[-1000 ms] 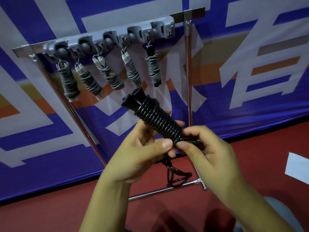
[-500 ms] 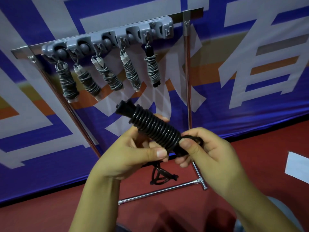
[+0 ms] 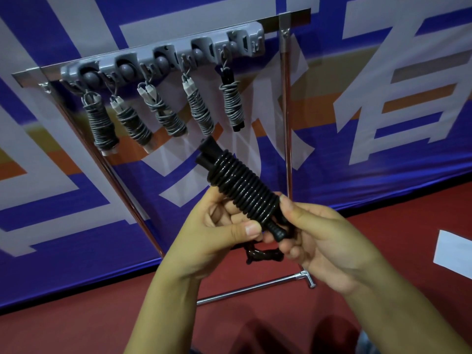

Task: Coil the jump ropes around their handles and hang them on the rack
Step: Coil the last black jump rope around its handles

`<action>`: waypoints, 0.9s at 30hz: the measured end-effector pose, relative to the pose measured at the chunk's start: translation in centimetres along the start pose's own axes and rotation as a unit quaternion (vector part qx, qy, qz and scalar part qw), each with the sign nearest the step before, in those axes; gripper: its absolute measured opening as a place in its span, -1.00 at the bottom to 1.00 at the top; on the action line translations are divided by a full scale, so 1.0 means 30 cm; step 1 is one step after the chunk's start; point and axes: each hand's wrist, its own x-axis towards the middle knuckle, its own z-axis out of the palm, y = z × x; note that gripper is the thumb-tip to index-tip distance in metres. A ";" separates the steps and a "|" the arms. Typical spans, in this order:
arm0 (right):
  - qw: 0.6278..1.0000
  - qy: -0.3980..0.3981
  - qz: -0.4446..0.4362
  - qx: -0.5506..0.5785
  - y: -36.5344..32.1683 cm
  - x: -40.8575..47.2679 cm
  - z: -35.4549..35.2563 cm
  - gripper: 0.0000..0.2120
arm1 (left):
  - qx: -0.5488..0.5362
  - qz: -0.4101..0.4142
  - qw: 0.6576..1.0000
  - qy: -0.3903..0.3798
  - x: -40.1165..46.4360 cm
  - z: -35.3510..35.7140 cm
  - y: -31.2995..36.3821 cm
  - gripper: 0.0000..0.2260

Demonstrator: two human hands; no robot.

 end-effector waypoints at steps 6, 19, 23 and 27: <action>0.994 0.022 0.061 0.091 0.021 0.030 -0.015 -0.68 | 0.024 -0.009 0.994 0.102 0.007 0.016 -0.033 -0.63; 0.784 0.159 -0.388 -0.458 0.137 0.086 -0.072 -0.55 | -0.009 -0.052 0.974 0.222 0.034 0.034 -0.050 -0.78; 0.741 0.191 -0.452 -0.458 0.137 0.085 -0.067 -0.74 | -0.031 -0.087 0.978 0.186 0.030 0.026 -0.034 -0.77; 0.715 0.188 -0.489 -0.463 0.140 0.081 -0.067 -0.80 | -0.040 -0.098 0.987 0.123 0.020 0.006 -0.015 -0.77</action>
